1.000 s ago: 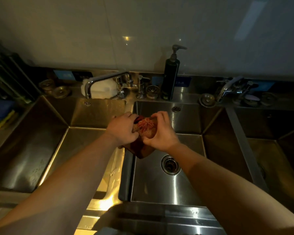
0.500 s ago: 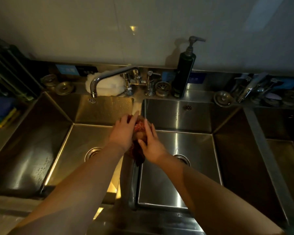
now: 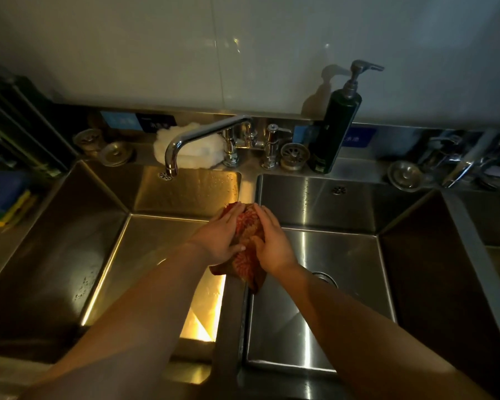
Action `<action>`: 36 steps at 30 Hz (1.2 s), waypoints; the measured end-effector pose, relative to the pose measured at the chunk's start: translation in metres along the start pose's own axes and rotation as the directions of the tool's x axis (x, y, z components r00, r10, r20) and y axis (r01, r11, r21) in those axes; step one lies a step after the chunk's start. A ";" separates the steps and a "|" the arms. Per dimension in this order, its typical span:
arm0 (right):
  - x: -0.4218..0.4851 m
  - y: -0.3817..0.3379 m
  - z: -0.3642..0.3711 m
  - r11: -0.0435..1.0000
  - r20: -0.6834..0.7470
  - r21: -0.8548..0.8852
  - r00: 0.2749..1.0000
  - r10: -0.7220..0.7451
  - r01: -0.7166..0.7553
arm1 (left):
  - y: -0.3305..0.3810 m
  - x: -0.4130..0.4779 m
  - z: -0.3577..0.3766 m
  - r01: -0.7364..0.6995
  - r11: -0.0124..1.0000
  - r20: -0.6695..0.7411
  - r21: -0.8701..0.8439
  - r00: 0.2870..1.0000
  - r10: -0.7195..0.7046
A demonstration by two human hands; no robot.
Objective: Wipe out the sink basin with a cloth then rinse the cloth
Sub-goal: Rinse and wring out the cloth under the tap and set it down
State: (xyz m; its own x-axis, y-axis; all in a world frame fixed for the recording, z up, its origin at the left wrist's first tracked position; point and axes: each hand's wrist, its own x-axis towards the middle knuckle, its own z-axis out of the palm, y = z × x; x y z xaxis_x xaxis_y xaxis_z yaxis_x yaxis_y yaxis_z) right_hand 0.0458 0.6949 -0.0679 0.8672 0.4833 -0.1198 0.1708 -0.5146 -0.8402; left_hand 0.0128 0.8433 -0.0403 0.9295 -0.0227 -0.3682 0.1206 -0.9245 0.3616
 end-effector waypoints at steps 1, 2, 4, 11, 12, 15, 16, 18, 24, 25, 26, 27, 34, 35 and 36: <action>0.004 0.000 0.000 1.000 -0.008 0.001 1.000 0.005 -0.005 | 0.000 0.004 0.000 0.004 1.000 -0.016 -0.010 1.000 -0.004; 0.009 0.000 0.000 1.000 -0.015 0.005 1.000 0.012 -0.011 | 0.000 0.008 0.000 0.009 1.000 -0.031 -0.020 0.999 -0.009; 0.020 0.001 -0.001 1.000 -0.032 0.008 0.999 0.015 -0.015 | -0.002 0.017 -0.002 0.024 0.999 -0.056 -0.022 0.998 -0.026; 0.068 -0.002 -0.011 0.996 -0.071 -0.090 0.997 0.001 -0.007 | -0.007 0.061 -0.015 0.066 0.997 -0.151 0.039 0.987 -0.060; 0.078 -0.004 -0.013 0.994 -0.076 -0.110 0.997 -0.008 -0.001 | -0.008 0.070 -0.020 0.068 0.996 -0.169 0.054 0.984 -0.058; 0.099 -0.005 -0.018 0.987 -0.079 -0.159 0.997 -0.021 0.008 | -0.012 0.090 -0.030 0.034 0.996 -0.200 0.081 0.980 -0.017; 0.103 -0.004 -0.019 0.985 -0.065 -0.174 0.998 -0.019 0.007 | -0.015 0.094 -0.031 0.021 0.997 -0.200 0.077 0.980 -0.006; 0.106 -0.003 -0.020 0.985 -0.041 -0.170 0.999 -0.025 0.018 | -0.019 0.097 -0.030 0.011 0.999 -0.180 0.030 0.984 -0.005; 0.100 -0.010 -0.027 0.993 -0.047 -0.115 0.999 0.013 -0.018 | -0.015 0.093 -0.031 0.067 0.997 -0.120 0.040 0.991 -0.062; 0.098 -0.012 -0.028 0.991 -0.039 -0.129 0.999 0.015 -0.020 | -0.015 0.090 -0.032 0.064 0.997 -0.122 0.052 0.991 -0.057; 0.095 -0.013 -0.028 0.989 -0.035 -0.147 0.999 0.019 -0.024 | -0.014 0.086 -0.031 0.062 0.997 -0.120 0.051 0.991 -0.055; 0.092 -0.014 -0.027 0.986 -0.032 -0.163 0.999 0.024 -0.029 | -0.013 0.082 -0.030 0.058 0.997 -0.118 0.046 0.992 -0.052; 0.063 -0.017 -0.015 0.976 -0.069 -0.209 0.996 0.053 -0.066 | -0.005 0.050 -0.015 0.061 0.998 -0.145 0.020 0.988 -0.058; 0.060 -0.017 -0.013 0.977 -0.083 -0.202 0.995 0.052 -0.068 | -0.003 0.048 -0.014 0.065 0.998 -0.149 0.019 0.987 -0.061; 0.057 -0.016 -0.011 0.979 -0.103 -0.193 0.993 0.050 -0.069 | -0.002 0.047 -0.013 0.064 0.998 -0.153 0.025 0.987 -0.059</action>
State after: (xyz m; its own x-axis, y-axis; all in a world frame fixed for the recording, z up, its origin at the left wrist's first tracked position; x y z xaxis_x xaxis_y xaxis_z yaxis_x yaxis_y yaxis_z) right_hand 0.0975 0.7229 -0.0551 0.9183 0.3813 -0.1062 0.1973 -0.6736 -0.7122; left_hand 0.0606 0.8492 -0.0470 0.9630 0.0902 -0.2539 0.1707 -0.9333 0.3158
